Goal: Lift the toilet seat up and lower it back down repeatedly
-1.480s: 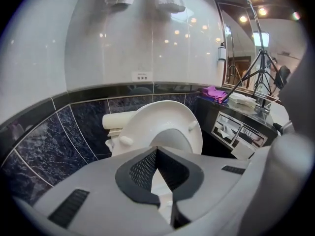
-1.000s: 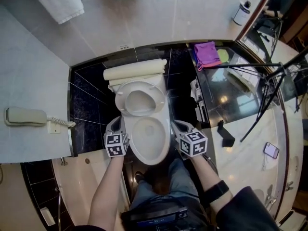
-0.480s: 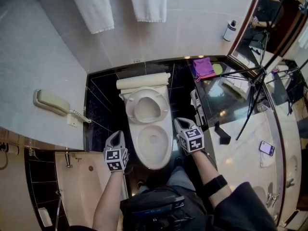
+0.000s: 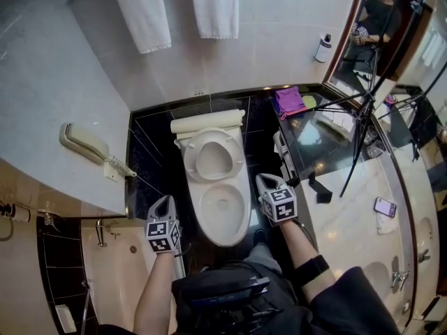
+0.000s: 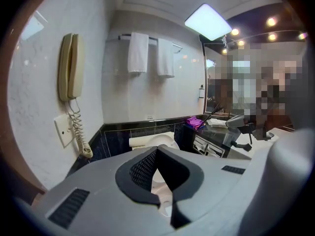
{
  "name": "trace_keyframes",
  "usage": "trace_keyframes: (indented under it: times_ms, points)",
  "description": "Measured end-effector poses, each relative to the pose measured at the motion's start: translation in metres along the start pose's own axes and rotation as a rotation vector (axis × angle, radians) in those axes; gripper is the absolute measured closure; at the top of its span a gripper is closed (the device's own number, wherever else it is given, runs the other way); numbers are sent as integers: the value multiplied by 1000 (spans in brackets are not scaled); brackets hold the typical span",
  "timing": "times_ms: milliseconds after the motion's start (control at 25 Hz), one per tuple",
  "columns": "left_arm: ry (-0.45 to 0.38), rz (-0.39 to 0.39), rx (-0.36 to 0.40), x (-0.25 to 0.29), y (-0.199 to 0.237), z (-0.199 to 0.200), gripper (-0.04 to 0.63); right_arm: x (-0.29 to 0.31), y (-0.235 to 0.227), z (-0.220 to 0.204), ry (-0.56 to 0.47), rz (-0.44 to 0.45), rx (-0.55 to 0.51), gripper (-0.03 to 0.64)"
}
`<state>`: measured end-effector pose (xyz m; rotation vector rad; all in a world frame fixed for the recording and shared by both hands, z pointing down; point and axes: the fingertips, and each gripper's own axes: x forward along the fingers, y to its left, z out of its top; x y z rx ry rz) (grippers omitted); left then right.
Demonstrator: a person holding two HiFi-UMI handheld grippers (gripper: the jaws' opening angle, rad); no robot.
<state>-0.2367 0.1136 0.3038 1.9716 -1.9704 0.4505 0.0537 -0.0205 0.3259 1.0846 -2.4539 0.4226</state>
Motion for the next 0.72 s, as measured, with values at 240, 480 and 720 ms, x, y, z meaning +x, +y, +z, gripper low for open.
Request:
trace_keyframes:
  times_ms: [240, 480, 720]
  points:
    - [-9, -7, 1, -11, -4, 0, 595, -6, 8, -4, 6, 3, -14, 603]
    - [-8, -1, -10, -18, -5, -7, 595, -8, 9, -7, 16, 12, -29, 603]
    - [-8, 1, -18, -21, -8, -10, 595, -9, 8, -7, 14, 19, -31, 603]
